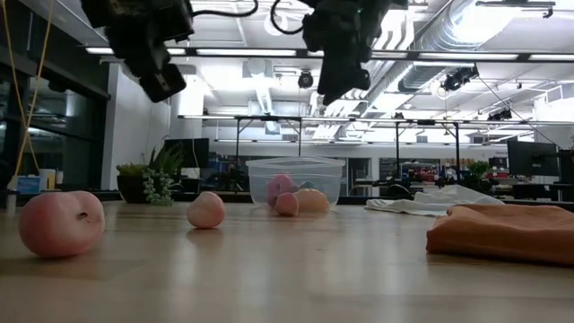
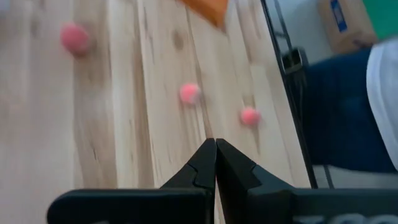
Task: Pick and placing Produce into tupperware
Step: Put the bottom pink peach into the transparent bin
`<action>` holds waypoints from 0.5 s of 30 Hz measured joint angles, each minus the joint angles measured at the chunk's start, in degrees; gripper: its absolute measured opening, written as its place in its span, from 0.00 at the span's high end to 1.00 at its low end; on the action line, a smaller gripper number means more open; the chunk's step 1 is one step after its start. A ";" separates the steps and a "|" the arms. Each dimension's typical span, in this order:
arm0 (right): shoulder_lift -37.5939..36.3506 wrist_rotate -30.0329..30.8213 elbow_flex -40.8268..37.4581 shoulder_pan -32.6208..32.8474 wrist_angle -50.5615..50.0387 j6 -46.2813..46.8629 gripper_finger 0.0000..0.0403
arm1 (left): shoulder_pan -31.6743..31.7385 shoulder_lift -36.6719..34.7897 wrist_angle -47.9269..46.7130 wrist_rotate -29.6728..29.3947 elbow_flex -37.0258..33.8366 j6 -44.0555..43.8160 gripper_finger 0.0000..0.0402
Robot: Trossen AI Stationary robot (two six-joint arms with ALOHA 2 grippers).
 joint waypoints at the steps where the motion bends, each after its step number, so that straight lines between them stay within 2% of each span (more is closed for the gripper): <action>1: -0.20 0.58 -0.49 0.77 -0.14 0.81 0.64 | 0.00 0.00 -1.45 0.17 0.00 0.92 1.00; 6: -0.77 1.51 -2.69 4.49 -0.14 3.19 0.64 | -1.35 0.00 -7.09 1.33 0.00 5.03 1.00; 11: -0.75 1.71 -5.21 7.74 0.02 4.40 0.64 | -8.65 0.00 -6.85 0.95 0.00 6.67 1.00; 15: -0.75 1.71 -7.34 10.27 -0.11 6.55 0.64 | -17.39 0.13 -3.82 -6.10 0.00 3.23 0.96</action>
